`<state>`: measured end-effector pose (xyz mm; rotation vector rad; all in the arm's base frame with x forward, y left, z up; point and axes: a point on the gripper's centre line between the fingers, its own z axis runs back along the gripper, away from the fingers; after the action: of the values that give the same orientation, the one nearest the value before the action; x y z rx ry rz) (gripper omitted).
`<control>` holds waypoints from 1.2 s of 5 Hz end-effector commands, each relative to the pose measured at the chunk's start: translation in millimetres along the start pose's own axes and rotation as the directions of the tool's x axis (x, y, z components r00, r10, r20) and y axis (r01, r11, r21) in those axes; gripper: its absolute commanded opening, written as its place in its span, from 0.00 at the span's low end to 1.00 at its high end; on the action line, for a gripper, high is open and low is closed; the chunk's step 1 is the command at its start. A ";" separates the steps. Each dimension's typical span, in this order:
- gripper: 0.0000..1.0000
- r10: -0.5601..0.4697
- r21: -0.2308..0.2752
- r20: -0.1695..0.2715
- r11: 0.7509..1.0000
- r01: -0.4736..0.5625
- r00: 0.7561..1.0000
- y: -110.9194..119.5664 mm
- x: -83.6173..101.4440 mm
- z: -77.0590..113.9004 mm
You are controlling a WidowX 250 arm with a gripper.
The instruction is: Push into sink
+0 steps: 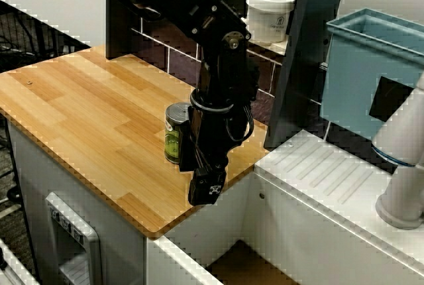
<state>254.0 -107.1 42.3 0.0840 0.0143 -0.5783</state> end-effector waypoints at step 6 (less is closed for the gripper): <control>1.00 0.082 0.051 -0.081 0.996 -0.078 0.993 76.7 -106.5 64.8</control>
<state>205.7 8.7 108.9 0.1429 0.1056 -0.4899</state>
